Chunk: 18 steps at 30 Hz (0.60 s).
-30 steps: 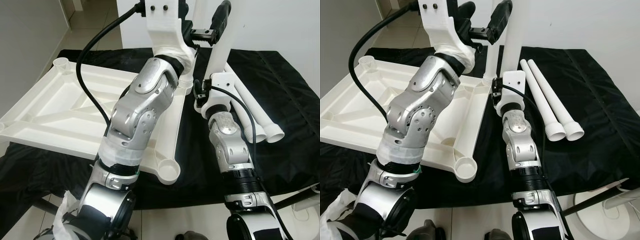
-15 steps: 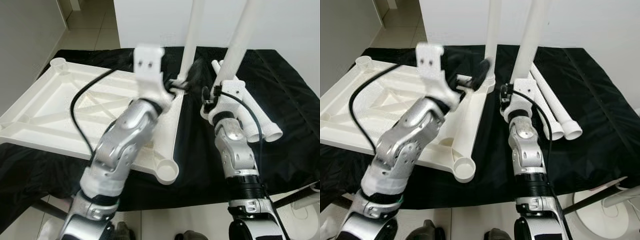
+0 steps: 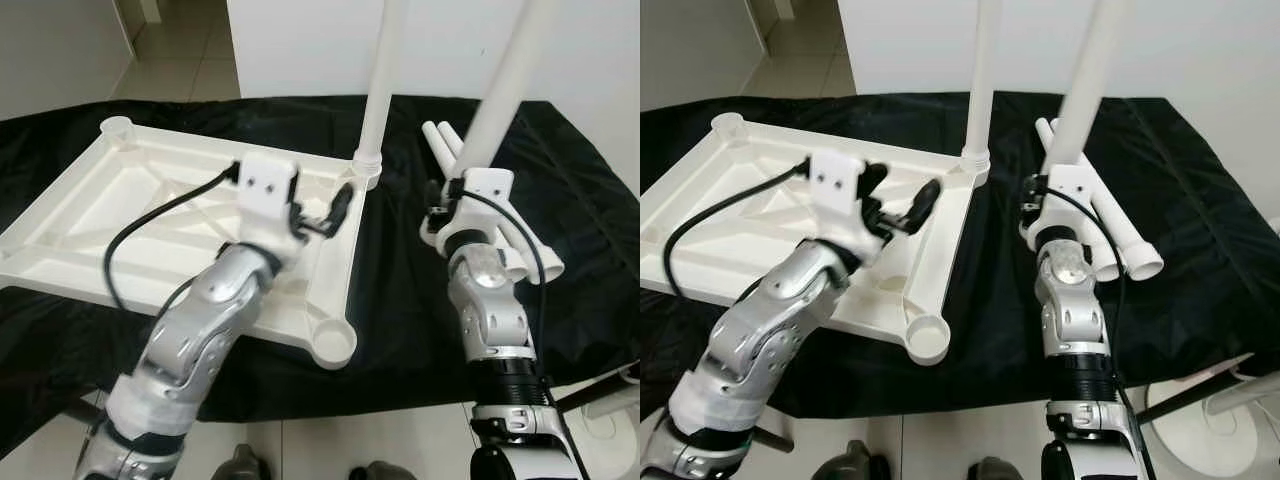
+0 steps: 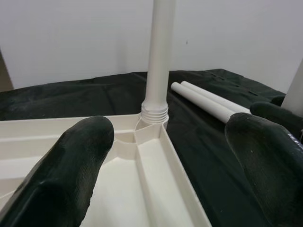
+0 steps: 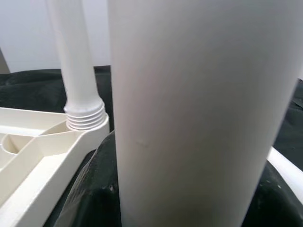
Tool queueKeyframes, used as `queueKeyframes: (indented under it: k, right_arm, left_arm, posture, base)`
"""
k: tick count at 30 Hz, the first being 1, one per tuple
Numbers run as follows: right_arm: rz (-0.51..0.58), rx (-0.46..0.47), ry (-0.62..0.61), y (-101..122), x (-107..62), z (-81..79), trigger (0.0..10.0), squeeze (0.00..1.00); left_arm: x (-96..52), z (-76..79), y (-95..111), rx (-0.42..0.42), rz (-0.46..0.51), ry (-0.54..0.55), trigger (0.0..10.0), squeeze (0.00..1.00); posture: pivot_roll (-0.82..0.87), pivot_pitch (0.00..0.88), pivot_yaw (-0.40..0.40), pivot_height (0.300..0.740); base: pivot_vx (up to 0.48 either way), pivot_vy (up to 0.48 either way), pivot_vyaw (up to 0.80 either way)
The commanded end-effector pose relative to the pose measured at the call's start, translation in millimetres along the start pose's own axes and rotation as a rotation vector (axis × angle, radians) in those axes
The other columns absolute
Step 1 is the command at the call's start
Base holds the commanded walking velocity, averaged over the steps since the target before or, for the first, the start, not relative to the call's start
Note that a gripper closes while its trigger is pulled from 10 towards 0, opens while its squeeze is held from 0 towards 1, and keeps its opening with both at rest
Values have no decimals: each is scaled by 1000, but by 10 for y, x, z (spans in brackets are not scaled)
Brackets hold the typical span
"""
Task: Building children table
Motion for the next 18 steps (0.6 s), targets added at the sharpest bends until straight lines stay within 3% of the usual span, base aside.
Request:
queueKeyframes:
  k: [1, 8, 11, 12, 13, 15, 17, 18]
  right_arm:
    - [5, 3, 5, 20, -5, -4, 10000, 0]
    - [4, -5, -2, 18, -18, 32, 10000, 0]
    - [4, -5, -2, 18, -18, 32, 10000, 0]
    - [2, -8, -4, 14, -21, 45, 10000, 0]
    - [1, -13, -5, 12, -23, 56, 10000, 0]
    - [1, -13, -5, 12, -23, 56, 10000, 0]
    - [-1, -19, -6, 12, -23, 67, 10000, 0]
    - [-1, -21, -6, 12, -21, 67, 10000, 0]
  left_arm:
    - [-57, 266, 44, 19, 19, -404, 10000, 0]
    - [-341, 283, -104, 16, -98, -589, 10000, 0]
    - [-341, 283, -104, 16, -98, -589, 10000, 0]
    - [-389, 271, -154, 18, -141, -609, 10000, 0]
    - [-447, 265, -199, 30, -177, -638, 10000, 1000]
    - [-447, 265, -199, 30, -177, -638, 10000, 1000]
    - [-555, 235, -312, 88, -265, -685, 10000, 1000]
    - [-608, 218, -363, 123, -303, -709, 10000, 867]
  posture:
    - [-57, 16, -1, 740]
    - [-59, 15, -1, 740]
    - [-59, 15, -1, 740]
    - [-59, 15, -1, 740]
    - [-58, 16, -2, 740]
    - [-58, 16, -2, 740]
    - [-57, 16, -3, 740]
    - [-57, 16, -3, 740]
  base:
    - [0, 0, 0]
    - [0, 0, 0]
    - [0, 0, 0]
    - [0, 0, 0]
    - [0, 0, 0]
    - [0, 0, 0]
    - [0, 0, 0]
    - [0, 0, 0]
Point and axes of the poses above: a point about 5 cm out from each wrist's last joint towards the gripper, its own x axis pointing out of the wrist towards the gripper, its own y axis along the axis of the wrist's last joint, z = x × y, the point moved 1 cm from there along x, pointing out of the wrist towards the gripper, and after that the axes turned 1 degree about -x, right-handed, at the moved point
